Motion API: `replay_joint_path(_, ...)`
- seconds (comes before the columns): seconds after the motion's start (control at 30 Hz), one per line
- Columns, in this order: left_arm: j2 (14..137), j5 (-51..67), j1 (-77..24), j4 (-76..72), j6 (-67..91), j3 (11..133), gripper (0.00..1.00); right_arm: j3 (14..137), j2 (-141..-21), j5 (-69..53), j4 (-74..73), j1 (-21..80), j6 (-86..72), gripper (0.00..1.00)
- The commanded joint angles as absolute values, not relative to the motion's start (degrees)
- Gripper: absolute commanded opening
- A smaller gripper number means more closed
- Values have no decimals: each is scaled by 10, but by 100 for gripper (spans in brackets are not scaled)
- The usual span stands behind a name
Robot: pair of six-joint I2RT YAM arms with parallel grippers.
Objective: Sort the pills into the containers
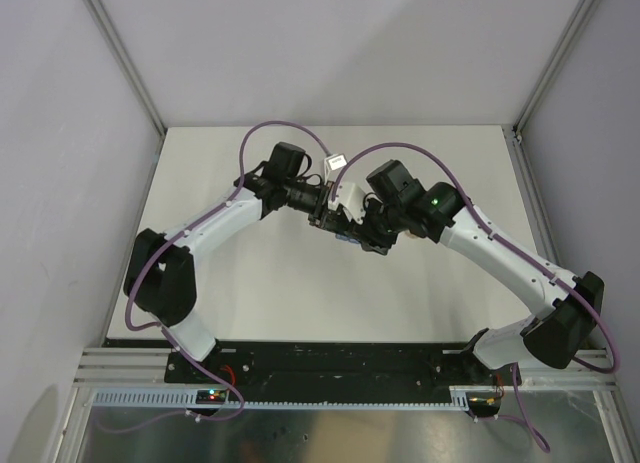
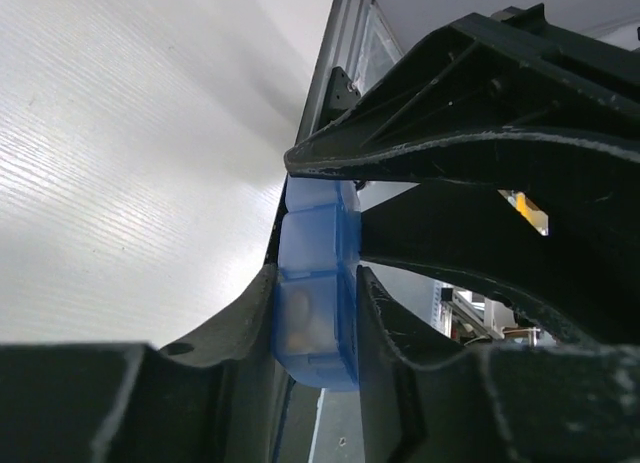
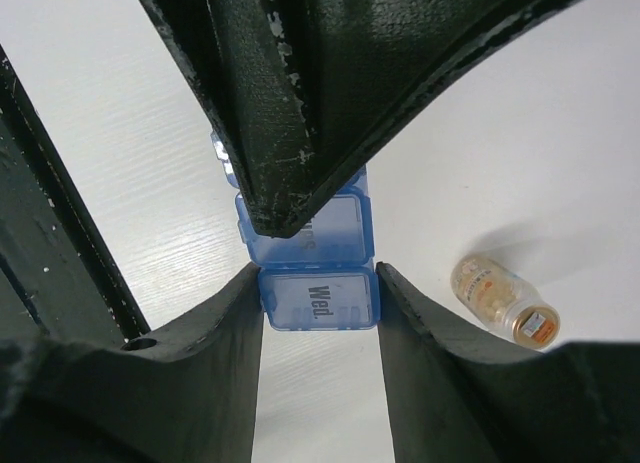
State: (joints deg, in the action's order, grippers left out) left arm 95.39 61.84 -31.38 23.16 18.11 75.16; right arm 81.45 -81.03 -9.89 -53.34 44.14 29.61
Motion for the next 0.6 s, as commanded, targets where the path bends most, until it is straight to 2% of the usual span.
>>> replay_joint_path(0.0, 952, 641, -318, 227, 175, 762, 22, 830, -790, -101, -511, 440, 288, 3)
replay_joint_path(0.07, 954, 647, -318, 228, 178, 762, 8, 830, -789, -100, -511, 440, 284, 8)
replay_joint_path(0.13, 954, 652, -318, 228, 181, 764, 2, 830, -788, -99, -510, 439, 282, 17)
replay_joint_path(0.3, 954, 662, -318, 228, 185, 765, 0, 828, -786, -102, -510, 439, 277, 44)
replay_joint_path(0.57, 951, 672, -317, 228, 187, 764, 0, 826, -781, -124, -514, 430, 270, 79)
